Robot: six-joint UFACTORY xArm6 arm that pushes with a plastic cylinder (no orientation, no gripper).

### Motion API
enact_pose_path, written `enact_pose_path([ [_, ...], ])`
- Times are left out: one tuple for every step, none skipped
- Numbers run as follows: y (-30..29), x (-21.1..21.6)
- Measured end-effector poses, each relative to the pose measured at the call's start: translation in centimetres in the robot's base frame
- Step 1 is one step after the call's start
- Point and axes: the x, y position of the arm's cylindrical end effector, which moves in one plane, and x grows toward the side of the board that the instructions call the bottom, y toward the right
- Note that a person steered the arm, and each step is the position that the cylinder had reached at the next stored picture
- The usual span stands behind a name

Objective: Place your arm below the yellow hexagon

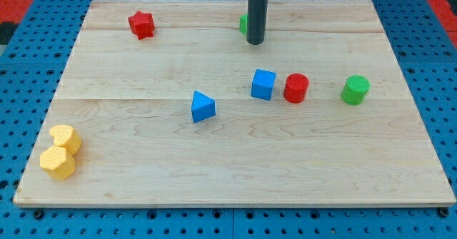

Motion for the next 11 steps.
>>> enact_pose_path([
  [3.5,0.5],
  [9.0,0.8],
  [16.0,1.5],
  [23.4,3.1],
  [29.7,9.1],
  [28.4,15.7],
  [21.6,24.6],
  [8.2,27.2],
  [-3.3,27.3],
  [-11.5,30.8],
  [-20.0,31.4],
])
